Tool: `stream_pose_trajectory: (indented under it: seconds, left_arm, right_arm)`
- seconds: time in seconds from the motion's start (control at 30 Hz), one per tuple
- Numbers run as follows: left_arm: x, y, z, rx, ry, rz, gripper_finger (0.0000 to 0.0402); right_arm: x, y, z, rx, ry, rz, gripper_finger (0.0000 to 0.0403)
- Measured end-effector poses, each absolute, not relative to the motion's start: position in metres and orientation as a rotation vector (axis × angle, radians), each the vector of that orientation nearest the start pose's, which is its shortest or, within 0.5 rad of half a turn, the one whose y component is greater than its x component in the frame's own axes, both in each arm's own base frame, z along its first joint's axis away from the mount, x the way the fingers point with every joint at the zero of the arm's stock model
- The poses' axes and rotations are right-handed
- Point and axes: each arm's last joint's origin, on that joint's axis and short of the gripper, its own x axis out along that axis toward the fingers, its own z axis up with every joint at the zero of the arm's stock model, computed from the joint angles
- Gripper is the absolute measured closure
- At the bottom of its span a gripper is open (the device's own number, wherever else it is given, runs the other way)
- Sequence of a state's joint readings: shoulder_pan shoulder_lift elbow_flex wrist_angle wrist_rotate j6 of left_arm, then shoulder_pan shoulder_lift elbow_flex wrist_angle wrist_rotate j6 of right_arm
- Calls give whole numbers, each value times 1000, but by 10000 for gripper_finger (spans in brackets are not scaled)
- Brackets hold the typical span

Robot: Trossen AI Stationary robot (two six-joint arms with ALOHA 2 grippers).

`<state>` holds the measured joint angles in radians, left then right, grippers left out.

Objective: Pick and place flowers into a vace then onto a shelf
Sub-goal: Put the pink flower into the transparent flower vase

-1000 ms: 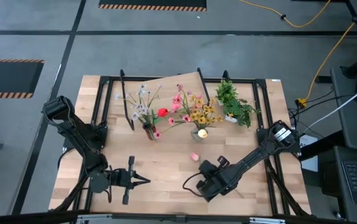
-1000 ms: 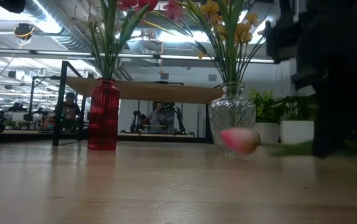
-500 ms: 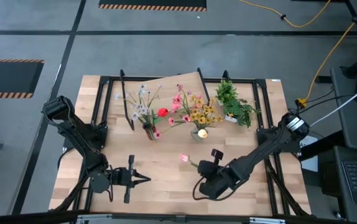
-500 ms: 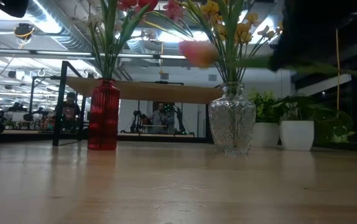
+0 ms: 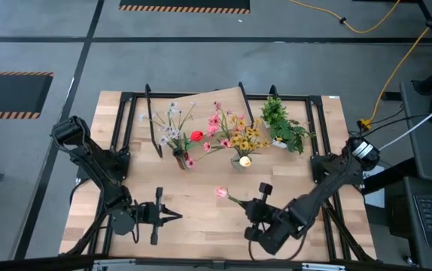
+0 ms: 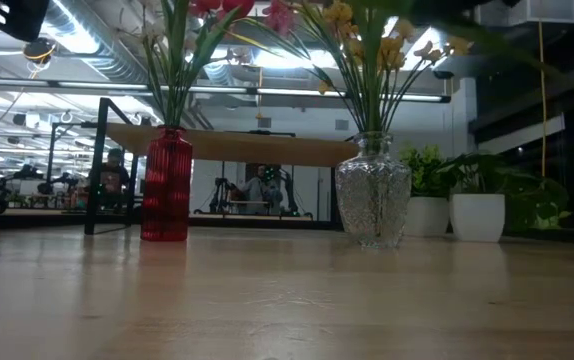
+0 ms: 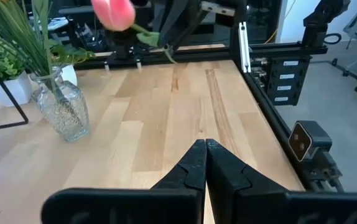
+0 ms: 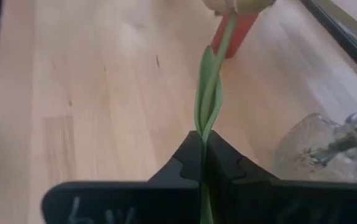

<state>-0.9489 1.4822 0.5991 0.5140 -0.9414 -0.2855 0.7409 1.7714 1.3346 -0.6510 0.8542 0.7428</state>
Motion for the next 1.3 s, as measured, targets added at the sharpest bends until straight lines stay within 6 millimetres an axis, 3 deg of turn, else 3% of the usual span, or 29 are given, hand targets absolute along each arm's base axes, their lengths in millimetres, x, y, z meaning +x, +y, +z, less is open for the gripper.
stream_pose_trajectory:
  seconds: [0.27,0.4,0.7,0.93,1.3]
  left_arm:
    - [181,-212,184,25,216,22,400]
    - [181,-212,184,25,217,20,399]
    - [181,-212,184,15,224,2,400]
    - [182,-211,183,20,232,15,400]
    - [187,-206,183,20,233,41,399]
  right_arm:
    - [287,237,239,-41,642,-221,401]
    - [287,229,229,-40,598,-162,401]
    - [254,196,238,-22,183,-18,401]
    - [224,167,233,-68,-151,-31,401]
    - [206,146,242,-246,-403,-106,401]
